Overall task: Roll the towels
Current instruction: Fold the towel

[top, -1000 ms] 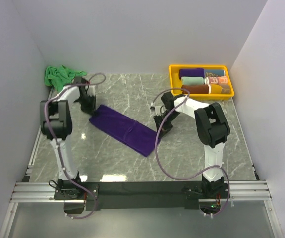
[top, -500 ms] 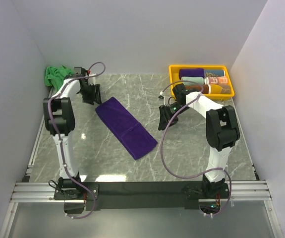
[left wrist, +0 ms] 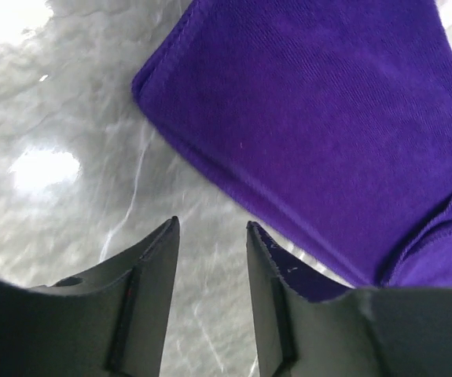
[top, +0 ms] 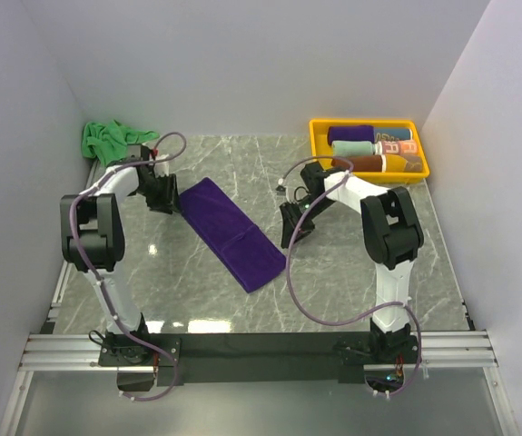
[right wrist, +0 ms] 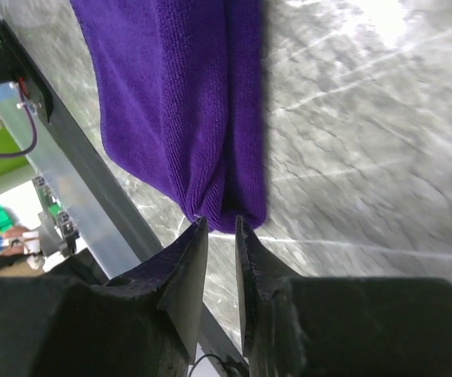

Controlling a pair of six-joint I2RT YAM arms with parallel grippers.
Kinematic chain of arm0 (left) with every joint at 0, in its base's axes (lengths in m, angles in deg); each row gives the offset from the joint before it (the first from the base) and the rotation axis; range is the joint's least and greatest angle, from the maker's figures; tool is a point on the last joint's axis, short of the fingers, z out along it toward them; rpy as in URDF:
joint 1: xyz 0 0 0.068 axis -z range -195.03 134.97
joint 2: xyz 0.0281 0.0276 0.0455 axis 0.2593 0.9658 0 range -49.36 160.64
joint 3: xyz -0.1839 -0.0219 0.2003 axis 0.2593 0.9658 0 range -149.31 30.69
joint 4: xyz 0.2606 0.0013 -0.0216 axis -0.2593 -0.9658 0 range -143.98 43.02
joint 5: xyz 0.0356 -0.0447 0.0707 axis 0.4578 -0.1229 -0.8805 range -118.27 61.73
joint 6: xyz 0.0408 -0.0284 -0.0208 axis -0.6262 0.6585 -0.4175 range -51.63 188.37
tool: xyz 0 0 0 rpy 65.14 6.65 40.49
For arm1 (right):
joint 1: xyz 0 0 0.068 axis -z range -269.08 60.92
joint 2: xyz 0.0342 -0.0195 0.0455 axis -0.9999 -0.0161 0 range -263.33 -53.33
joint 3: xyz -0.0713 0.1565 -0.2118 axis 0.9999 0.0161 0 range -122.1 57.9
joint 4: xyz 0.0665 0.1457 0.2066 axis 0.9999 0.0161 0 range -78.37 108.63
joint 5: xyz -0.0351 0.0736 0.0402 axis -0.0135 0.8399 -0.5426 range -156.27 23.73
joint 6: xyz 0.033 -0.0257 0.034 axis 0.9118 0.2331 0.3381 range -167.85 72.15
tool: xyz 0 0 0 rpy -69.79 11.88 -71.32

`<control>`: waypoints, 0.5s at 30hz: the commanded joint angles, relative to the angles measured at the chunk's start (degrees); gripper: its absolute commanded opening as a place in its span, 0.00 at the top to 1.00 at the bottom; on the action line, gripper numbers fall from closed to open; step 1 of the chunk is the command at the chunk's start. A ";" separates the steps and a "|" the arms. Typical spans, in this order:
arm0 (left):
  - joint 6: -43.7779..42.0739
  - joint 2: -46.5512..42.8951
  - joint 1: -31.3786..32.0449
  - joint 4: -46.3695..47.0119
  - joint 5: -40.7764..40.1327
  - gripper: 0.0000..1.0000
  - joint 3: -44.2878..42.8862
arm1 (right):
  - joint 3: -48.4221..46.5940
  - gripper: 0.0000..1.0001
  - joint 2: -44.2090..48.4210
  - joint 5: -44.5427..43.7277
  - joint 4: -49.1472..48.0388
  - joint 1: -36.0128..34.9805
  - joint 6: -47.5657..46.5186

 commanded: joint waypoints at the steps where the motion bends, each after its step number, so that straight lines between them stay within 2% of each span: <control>1: 2.02 2.19 0.15 3.94 4.01 0.55 -0.74 | 0.10 0.73 -0.28 2.60 -1.00 -1.06 -0.54; 7: 2.10 8.34 0.42 4.02 6.30 0.69 -5.31 | 4.23 0.77 -0.98 3.92 -1.35 -2.47 -1.42; 11: 1.93 13.00 0.86 4.03 7.53 0.74 -10.23 | 6.25 0.79 -1.95 5.77 -1.88 -3.79 -1.07; 15: 1.49 20.20 1.99 2.97 8.23 0.76 -18.91 | 7.13 0.78 -2.47 8.31 -3.63 -5.72 -0.02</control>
